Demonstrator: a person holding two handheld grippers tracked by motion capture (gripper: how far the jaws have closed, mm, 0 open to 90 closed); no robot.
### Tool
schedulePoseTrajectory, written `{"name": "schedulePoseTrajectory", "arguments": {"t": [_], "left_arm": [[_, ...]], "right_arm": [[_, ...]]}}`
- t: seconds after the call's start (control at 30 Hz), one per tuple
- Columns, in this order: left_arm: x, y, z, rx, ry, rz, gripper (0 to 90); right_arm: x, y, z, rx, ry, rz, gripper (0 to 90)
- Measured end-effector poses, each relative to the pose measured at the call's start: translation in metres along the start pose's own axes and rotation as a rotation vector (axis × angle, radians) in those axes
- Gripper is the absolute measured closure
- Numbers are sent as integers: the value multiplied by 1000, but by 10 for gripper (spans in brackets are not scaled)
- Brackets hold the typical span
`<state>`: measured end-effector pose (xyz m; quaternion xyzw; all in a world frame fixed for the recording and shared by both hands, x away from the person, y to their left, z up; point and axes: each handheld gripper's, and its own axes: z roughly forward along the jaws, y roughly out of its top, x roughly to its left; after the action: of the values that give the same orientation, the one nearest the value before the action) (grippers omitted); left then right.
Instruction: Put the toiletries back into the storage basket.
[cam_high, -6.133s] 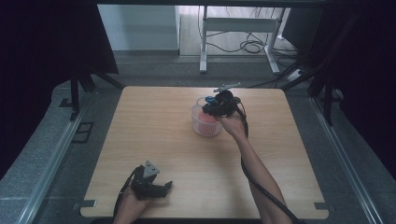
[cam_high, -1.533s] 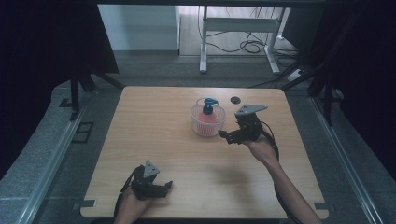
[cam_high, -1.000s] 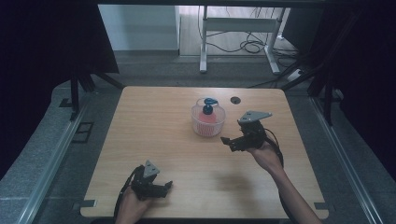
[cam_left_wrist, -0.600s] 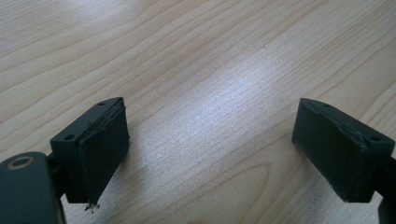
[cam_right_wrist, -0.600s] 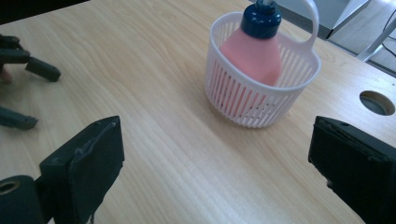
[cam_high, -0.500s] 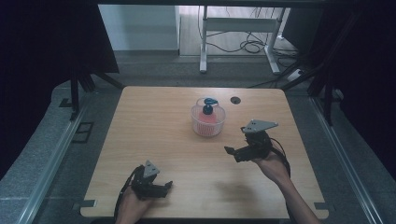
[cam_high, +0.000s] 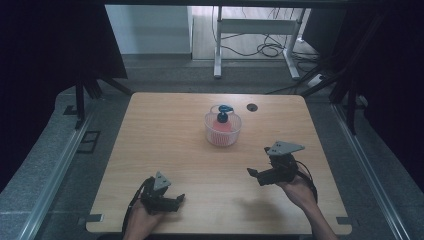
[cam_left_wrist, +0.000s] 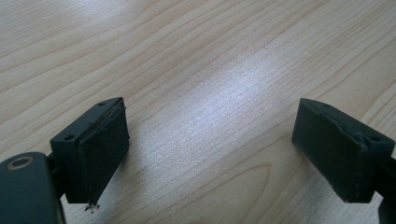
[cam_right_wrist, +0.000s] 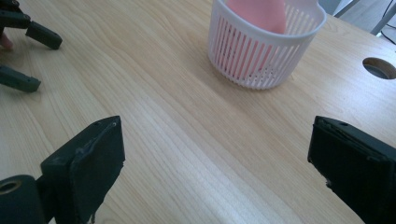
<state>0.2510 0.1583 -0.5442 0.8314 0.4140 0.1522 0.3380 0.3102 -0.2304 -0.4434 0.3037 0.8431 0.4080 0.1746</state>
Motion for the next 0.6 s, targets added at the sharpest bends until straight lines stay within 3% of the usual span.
{"name": "schedulePoseTrajectory", "arguments": {"t": [0.5,0.6], "left_arm": [[0,0,0,1,0,-4,104],[0,0,0,4,-1,-2,104]], "right_arm": [[-2,-35,-2,23,-36,2,38],[-4,-46,-3,26,-47,21,38]]}}
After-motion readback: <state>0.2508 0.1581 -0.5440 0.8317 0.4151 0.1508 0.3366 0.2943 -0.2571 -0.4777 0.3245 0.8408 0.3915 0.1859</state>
